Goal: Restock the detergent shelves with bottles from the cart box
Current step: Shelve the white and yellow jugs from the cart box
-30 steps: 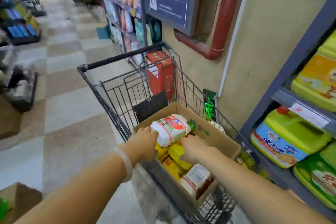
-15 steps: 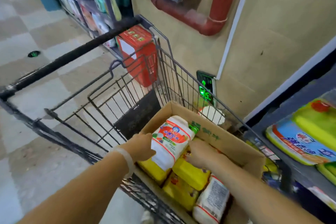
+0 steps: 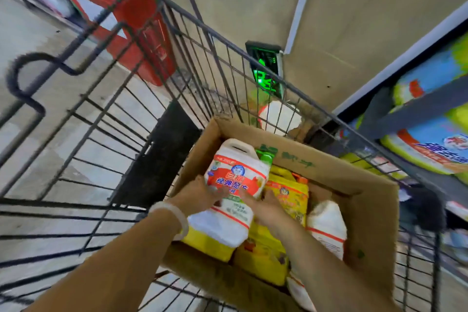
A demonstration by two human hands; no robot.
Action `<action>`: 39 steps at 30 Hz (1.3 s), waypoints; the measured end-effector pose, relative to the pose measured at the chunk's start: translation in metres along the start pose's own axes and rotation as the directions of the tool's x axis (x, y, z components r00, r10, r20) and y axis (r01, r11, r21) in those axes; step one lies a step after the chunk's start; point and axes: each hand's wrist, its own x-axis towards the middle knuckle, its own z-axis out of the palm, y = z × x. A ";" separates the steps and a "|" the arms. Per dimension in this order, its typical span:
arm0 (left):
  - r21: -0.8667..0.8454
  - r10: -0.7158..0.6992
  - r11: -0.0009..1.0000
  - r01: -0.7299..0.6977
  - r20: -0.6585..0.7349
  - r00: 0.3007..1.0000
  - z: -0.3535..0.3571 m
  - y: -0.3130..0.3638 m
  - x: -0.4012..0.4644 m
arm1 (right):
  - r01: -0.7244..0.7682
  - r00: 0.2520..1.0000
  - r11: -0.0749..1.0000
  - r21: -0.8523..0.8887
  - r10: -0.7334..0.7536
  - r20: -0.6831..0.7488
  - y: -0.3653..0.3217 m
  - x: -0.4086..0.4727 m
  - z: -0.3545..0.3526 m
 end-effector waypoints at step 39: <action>-0.415 0.728 0.656 -0.631 0.126 0.674 0.089 0.215 -0.312 | 0.698 0.707 0.549 0.461 -0.634 -0.315 0.025 -0.310 -0.264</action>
